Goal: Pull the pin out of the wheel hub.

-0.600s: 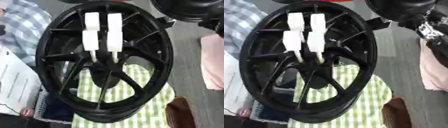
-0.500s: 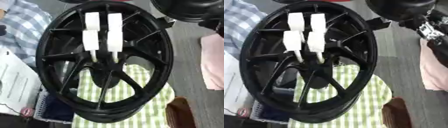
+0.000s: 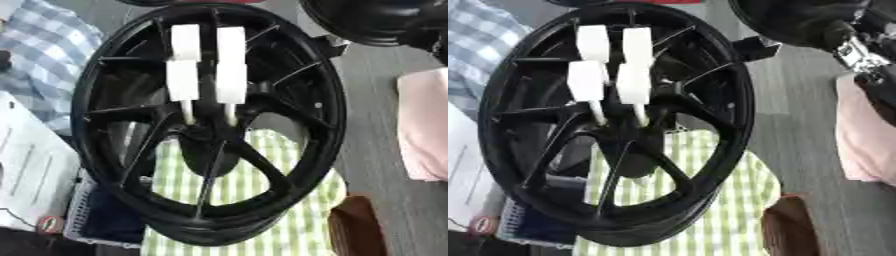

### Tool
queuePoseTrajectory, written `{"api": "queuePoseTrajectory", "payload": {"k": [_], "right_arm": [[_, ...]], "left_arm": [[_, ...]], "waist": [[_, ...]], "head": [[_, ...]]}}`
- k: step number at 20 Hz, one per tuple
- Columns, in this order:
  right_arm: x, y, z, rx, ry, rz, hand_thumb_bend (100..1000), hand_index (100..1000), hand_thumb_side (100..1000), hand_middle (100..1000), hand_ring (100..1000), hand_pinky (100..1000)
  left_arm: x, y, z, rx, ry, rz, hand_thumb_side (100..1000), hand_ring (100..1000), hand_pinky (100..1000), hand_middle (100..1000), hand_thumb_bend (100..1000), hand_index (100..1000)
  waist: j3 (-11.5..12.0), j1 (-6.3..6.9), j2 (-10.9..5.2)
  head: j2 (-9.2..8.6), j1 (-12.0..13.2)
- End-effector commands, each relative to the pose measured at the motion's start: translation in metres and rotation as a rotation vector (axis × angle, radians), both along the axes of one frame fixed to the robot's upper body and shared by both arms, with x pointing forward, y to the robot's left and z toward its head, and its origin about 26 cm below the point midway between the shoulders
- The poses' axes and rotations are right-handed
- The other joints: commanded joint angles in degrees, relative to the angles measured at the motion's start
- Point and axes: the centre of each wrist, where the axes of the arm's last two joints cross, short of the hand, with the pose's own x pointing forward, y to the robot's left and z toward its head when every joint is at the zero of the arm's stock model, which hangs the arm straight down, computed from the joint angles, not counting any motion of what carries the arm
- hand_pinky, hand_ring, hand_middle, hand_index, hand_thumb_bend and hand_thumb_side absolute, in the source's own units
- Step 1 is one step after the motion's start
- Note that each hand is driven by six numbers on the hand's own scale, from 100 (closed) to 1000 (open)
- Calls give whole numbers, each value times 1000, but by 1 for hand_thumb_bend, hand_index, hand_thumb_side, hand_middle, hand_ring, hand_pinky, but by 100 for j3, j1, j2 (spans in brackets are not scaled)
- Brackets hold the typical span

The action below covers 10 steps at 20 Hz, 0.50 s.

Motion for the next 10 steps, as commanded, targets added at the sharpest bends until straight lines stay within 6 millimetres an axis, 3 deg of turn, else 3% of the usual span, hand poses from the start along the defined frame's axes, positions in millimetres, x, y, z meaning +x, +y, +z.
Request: {"api": "queuePoseTrajectory", "payload": {"k": [1,5,10], "right_arm": [[-4,1,24,-163,-97,40,100,814,495,744,798,921],[-4,4,47,-354,-203,91,149,818,463,749,802,903],[-8,10,74,-595,-325,148,198,825,487,757,810,897]], "left_arm": [[-2,2,8,40,-14,-7,768,646,719,622,100,786],[-2,2,8,50,-6,-14,767,646,719,622,100,786],[-1,1,9,60,-4,-26,765,646,719,623,100,786]], "waist": [[4,-9,-140],[17,-43,-178],[61,-72,-218]], "head": [[34,-42],[52,-85],[68,-158]]}}
